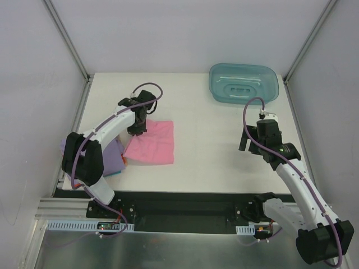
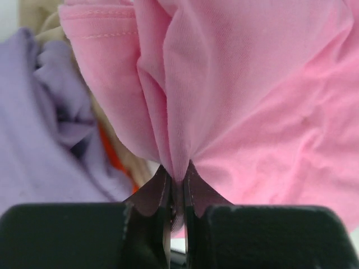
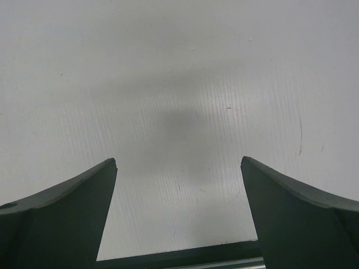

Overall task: Fold and stack the t-shirts
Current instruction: Put the neatly folded tshirt into the corner of the board with the left arm

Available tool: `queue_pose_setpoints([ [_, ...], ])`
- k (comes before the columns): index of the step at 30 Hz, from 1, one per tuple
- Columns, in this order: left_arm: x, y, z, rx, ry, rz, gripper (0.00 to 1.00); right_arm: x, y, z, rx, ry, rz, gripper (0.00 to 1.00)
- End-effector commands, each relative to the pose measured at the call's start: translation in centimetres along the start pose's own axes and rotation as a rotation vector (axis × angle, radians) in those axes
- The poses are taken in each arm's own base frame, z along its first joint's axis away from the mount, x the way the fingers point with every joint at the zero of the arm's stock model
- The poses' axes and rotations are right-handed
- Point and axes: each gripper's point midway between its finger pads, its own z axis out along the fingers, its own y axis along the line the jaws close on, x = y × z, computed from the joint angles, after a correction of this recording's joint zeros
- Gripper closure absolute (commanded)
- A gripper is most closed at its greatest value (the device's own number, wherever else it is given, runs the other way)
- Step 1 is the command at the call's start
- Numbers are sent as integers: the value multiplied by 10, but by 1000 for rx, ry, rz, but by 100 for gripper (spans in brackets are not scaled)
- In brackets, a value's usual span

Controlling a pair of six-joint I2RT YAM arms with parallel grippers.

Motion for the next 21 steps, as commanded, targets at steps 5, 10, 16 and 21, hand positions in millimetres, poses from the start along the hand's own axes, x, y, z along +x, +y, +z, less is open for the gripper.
queue_pose_setpoints([
  [5, 1, 86, -75, -381, 25, -12, 100, -2, -4, -4, 12, -29, 22, 3],
  [10, 5, 105, -95, -465, 56, 4, 100, 1, -6, -4, 25, -16, 22, 3],
  [16, 9, 123, -125, -455, 6, -13, 100, 2, -6, -2, 27, -9, 23, 3],
  [21, 15, 130, -136, -436, -23, -20, 100, 3, -5, 1, 31, 2, 20, 3],
])
